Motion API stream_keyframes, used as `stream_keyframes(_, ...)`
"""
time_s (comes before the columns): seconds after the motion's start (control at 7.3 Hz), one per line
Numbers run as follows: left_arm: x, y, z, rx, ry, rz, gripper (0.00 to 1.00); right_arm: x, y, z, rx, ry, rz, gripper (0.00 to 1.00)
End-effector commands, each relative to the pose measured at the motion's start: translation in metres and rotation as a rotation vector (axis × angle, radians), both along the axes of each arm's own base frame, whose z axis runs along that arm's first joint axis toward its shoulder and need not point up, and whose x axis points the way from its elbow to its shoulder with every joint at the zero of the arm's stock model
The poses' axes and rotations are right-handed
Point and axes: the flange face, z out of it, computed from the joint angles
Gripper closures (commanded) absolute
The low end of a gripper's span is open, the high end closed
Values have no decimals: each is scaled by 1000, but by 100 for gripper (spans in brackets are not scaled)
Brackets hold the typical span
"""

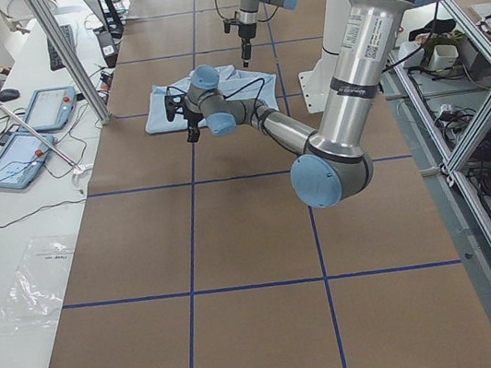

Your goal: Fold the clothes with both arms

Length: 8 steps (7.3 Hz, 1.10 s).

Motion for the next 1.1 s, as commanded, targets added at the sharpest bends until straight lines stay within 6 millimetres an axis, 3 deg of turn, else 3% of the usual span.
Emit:
stream_keyframes(0.0, -10, 17, 17, -30, 4, 48, 0, -24, 6, -12, 41, 56, -23, 0)
stream_keyframes(0.14, -12, 22, 26, -37, -7, 49, 0, -37, 15, -21, 37, 93, -42, 0)
stream_keyframes(0.27, -15, 24, 20, -28, 2, 51, 0, -50, 19, -41, 32, 164, -44, 0)
stream_keyframes(0.41, -16, 25, 18, -26, 6, 52, 0, -59, 27, -48, 37, 245, -70, 0)
stream_keyframes(0.68, -12, 28, 18, -33, 10, 62, 0, -91, 52, -27, 133, 339, -114, 0)
stream_keyframes(0.96, -10, 27, 21, -33, 12, 63, 0, -100, 62, -11, 169, 389, -150, 0)
